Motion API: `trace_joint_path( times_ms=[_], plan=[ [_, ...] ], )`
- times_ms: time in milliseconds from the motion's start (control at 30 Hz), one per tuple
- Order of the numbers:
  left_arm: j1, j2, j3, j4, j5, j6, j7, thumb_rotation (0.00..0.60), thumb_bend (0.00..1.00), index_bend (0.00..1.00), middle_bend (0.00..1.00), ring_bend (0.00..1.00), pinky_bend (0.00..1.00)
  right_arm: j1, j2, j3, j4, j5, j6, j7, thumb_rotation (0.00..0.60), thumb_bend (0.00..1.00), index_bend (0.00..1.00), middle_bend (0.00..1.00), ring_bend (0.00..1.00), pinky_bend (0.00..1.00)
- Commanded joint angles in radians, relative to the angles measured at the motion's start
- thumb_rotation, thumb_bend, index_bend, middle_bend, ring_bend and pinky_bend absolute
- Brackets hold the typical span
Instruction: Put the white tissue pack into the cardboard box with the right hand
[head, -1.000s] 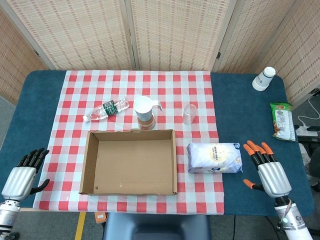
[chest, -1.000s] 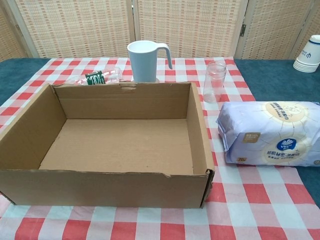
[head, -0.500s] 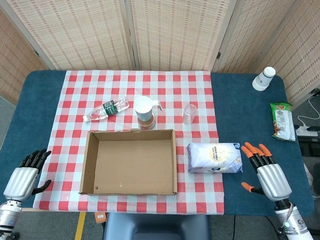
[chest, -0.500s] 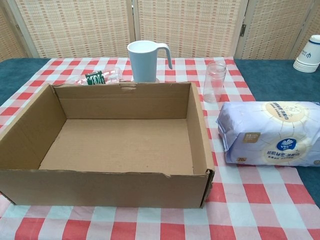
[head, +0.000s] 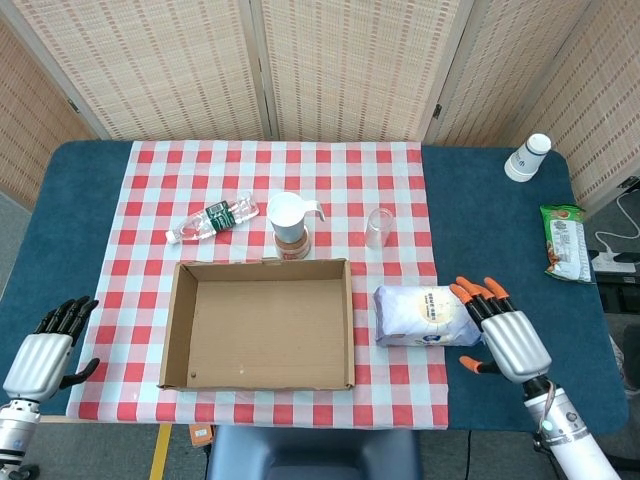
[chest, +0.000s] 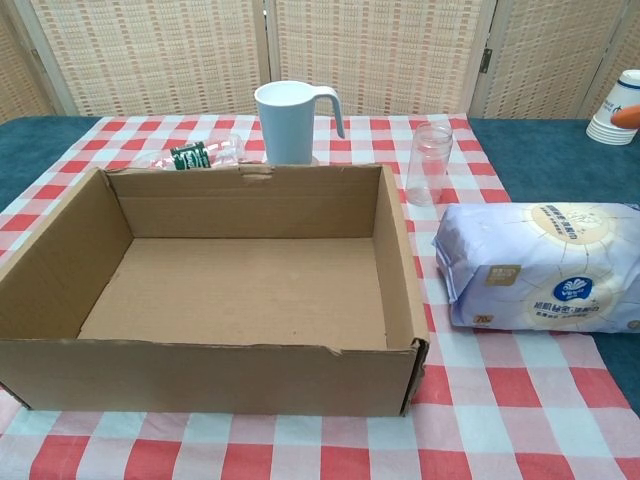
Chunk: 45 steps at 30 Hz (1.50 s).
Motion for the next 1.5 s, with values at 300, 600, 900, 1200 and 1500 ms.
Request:
trace_joint_path(
  times_ms=[300, 600, 900, 1200, 1500],
  plan=[
    [-0.004, 0.009, 0.001, 0.000, -0.002, -0.013, -0.025, 0.600, 0.28, 0.05, 0.00, 0.00, 0.13, 0.137, 0.055, 0.077, -0.179, 0.302, -0.201, -0.210, 0.600, 0.00, 0.00, 0.00, 0.00, 0.00],
    [-0.004, 0.013, 0.000, 0.001, -0.004, -0.014, -0.039, 0.600, 0.28, 0.04, 0.00, 0.00, 0.13, 0.200, 0.004, 0.085, -0.143, 0.405, -0.223, -0.286, 0.600, 0.00, 0.00, 0.00, 0.00, 0.00],
    [-0.005, 0.016, -0.002, 0.003, -0.007, -0.018, -0.051, 0.600, 0.28, 0.04, 0.00, 0.00, 0.13, 0.242, -0.041, 0.071, -0.084, 0.466, -0.246, -0.303, 0.600, 0.00, 0.00, 0.00, 0.00, 0.00],
    [-0.008, 0.013, 0.000, 0.005, -0.009, -0.026, -0.050, 0.600, 0.28, 0.04, 0.00, 0.00, 0.13, 0.272, -0.060, 0.064, -0.039, 0.518, -0.268, -0.296, 0.600, 0.00, 0.00, 0.00, 0.00, 0.00],
    [-0.008, 0.016, -0.003, 0.007, -0.014, -0.025, -0.057, 0.600, 0.28, 0.04, 0.00, 0.00, 0.13, 0.314, -0.094, 0.053, 0.014, 0.574, -0.316, -0.285, 0.600, 0.00, 0.00, 0.00, 0.00, 0.00]
  ],
)
